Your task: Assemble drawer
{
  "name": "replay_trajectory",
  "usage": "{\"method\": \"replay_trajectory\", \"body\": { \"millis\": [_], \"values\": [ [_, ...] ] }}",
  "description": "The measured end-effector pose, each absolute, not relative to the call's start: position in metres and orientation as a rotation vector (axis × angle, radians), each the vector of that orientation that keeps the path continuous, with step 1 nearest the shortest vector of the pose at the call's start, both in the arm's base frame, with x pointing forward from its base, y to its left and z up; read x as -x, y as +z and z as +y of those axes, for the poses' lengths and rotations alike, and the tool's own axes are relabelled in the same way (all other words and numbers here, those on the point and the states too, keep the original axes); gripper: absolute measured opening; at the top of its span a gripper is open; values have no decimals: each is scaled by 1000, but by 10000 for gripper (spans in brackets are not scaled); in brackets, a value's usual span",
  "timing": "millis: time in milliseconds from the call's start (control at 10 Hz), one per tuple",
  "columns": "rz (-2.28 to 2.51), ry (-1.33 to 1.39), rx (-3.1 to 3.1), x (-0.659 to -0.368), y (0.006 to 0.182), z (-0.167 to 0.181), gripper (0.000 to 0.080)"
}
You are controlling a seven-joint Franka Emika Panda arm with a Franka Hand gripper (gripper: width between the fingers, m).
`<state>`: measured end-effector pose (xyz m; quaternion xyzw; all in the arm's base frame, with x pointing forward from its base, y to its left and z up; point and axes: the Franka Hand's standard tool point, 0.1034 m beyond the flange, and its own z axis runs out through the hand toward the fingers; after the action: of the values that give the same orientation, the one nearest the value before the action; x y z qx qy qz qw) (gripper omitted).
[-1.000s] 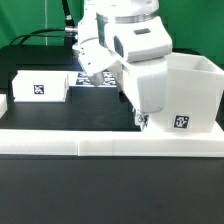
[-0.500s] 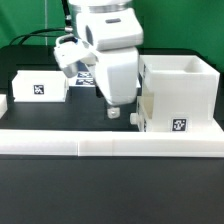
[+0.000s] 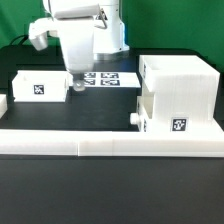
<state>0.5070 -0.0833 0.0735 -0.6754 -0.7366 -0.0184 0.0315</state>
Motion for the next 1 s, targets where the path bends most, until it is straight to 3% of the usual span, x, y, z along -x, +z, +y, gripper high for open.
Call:
{"method": "replay_trajectory", "body": {
  "millis": [100, 600, 1000],
  "values": [
    [-2224, -37, 2110, -493, 71, -90, 648],
    [-2031, -34, 2291, -494, 69, -90, 648],
    [-1462, -66, 2739, -457, 60, -114, 648]
  ]
}}
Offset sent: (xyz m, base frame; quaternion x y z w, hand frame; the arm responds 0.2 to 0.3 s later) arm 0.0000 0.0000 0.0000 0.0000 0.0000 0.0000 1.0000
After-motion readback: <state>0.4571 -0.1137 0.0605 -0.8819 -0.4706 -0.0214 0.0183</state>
